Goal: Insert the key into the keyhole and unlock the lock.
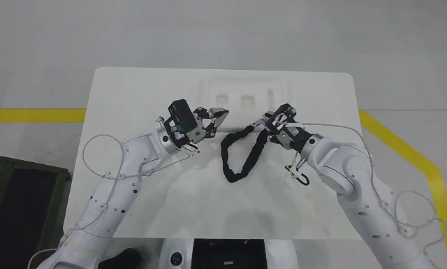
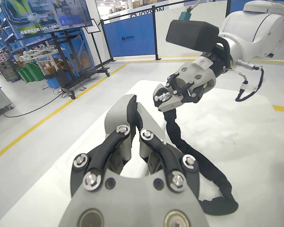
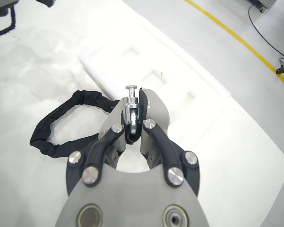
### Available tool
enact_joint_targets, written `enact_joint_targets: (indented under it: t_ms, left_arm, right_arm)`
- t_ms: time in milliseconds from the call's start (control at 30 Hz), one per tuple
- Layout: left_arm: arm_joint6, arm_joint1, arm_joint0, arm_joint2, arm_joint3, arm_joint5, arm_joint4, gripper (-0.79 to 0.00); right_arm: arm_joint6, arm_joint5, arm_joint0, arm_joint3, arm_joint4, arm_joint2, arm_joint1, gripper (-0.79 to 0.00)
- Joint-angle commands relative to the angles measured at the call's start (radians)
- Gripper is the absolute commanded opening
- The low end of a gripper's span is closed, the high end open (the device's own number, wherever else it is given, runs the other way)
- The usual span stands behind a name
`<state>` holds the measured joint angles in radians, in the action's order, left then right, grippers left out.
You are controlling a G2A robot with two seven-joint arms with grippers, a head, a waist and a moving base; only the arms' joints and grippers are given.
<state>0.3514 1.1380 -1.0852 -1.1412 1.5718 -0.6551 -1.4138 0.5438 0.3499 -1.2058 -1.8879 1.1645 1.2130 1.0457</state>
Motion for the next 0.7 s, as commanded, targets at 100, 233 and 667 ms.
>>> enact_joint_targets:
  t_ms: [100, 233, 667]
  left_arm:
    - [-0.006, -0.001, -0.008, -0.003, 0.000, -0.002, -0.008, -0.785]
    - [-0.013, -0.002, -0.012, -0.003, 0.005, -0.002, -0.014, -0.785]
    - [-0.036, -0.008, -0.054, -0.017, 0.019, 0.009, -0.028, -0.785]
  right_arm:
    - [0.051, -0.010, -0.095, -0.032, 0.012, 0.074, -0.013, -0.785]
    - [0.043, -0.030, -0.143, -0.030, 0.020, 0.096, -0.016, -0.754]
    - [-0.019, -0.100, -0.181, 0.036, 0.061, 0.104, -0.010, -0.012]
